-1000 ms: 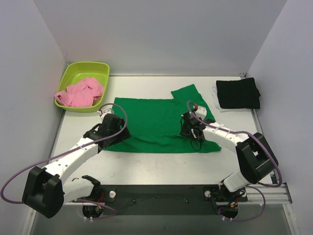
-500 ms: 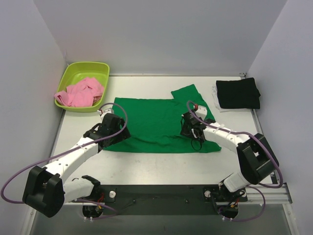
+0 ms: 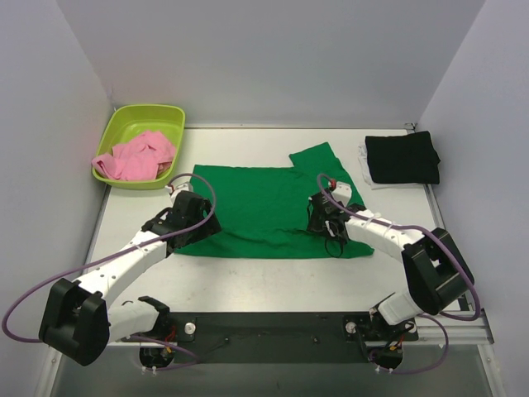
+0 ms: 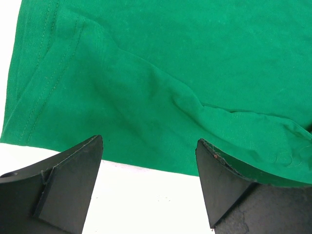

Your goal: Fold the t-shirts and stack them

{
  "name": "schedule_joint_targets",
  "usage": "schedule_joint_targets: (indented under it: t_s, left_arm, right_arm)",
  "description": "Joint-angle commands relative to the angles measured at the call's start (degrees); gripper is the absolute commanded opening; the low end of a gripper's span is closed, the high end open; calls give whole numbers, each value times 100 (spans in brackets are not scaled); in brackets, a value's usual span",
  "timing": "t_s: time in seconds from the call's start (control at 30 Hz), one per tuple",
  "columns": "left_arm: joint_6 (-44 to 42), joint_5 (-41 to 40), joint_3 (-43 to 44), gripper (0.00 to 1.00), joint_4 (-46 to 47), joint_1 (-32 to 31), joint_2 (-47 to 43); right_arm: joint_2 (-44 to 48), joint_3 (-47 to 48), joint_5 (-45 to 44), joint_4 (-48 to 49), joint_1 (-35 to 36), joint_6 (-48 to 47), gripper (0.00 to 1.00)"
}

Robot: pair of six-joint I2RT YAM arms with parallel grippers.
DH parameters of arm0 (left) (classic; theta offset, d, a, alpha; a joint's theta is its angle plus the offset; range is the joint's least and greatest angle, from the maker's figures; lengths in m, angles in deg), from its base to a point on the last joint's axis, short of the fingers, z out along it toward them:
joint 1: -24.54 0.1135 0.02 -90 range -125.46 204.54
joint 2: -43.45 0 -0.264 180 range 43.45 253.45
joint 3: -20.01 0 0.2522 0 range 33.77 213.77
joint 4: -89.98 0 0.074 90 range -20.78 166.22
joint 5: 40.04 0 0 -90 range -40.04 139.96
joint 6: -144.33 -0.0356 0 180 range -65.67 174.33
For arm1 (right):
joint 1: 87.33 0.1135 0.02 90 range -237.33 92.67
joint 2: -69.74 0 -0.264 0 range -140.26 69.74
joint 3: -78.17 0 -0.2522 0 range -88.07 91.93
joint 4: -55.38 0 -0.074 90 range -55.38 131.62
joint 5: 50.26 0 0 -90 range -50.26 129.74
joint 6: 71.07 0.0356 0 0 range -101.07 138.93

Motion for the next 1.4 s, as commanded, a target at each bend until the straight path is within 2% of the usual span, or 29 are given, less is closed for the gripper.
schedule_joint_targets:
  t_s: [0.0, 0.53, 0.77, 0.93, 1.07, 1.37]
  left_arm:
    - [-70, 32, 247, 87, 208, 40, -10]
    - [-96, -38, 185, 87, 172, 40, -54]
    - [-87, -29, 141, 87, 181, 40, -45]
    - [-87, -3, 124, 86, 207, 40, -36]
    - [-78, 6, 106, 87, 234, 40, -36]
    - [-70, 24, 80, 86, 260, 40, -18]
  right_arm:
    - [-13, -63, -113, 17, 29, 36, 42]
    - [-356, -2, 98, 280, 73, 167, 38]
    - [-391, 69, 151, 289, 73, 176, 21]
    - [-356, 165, 90, 184, 91, 106, 13]
    - [-260, 297, 28, 61, 99, 36, 0]
    - [-513, 1096, 10, -194, 108, -245, 0]
